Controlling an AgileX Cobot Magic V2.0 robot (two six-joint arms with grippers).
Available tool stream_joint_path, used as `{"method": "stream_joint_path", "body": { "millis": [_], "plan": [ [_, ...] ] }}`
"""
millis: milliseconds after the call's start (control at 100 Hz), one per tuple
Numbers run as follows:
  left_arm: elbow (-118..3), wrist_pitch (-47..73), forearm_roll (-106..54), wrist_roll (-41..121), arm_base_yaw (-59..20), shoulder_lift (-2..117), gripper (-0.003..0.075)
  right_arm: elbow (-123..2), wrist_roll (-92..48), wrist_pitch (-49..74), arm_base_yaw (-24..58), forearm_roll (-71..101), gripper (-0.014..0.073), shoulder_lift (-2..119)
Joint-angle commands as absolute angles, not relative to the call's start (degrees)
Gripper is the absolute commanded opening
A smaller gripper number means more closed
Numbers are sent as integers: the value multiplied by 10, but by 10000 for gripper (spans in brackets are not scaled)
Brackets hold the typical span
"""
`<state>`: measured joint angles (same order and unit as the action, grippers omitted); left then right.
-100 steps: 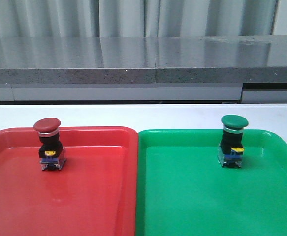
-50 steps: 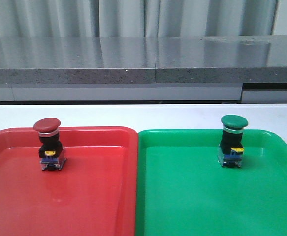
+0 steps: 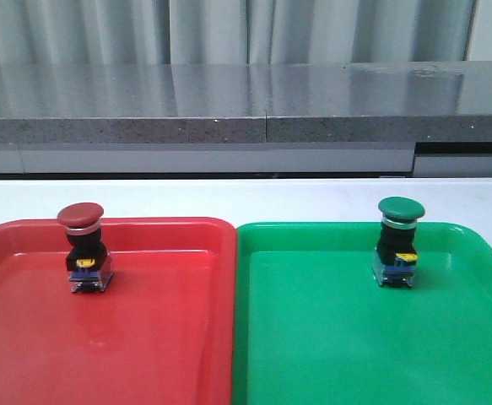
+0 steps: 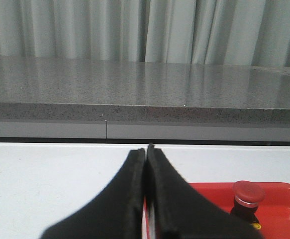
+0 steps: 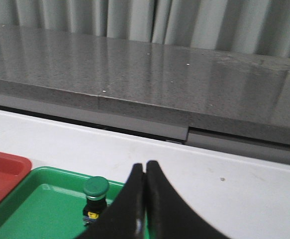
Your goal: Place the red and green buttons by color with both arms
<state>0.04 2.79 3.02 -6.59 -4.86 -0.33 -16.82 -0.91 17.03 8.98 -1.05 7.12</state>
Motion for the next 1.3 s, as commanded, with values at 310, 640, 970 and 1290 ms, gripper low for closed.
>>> {"method": "stream_joint_path", "body": {
  "millis": [310,640,970,1290],
  "plan": [
    [25,-20,31,-70,-48,-20,-19,-65,12,60,21,-16,-68,-18],
    [25,-20,31,-70,-48,-20,-19,8,12,-13,21,-15,-68,-18],
    [25,-20,31,-70,-48,-20,-19,8,12,-8,21,-15,-68,-18],
    [25,-20,31,-70,-48,-20,-19,8,12,-8,21,-15,-68,-18]
  ]
}}
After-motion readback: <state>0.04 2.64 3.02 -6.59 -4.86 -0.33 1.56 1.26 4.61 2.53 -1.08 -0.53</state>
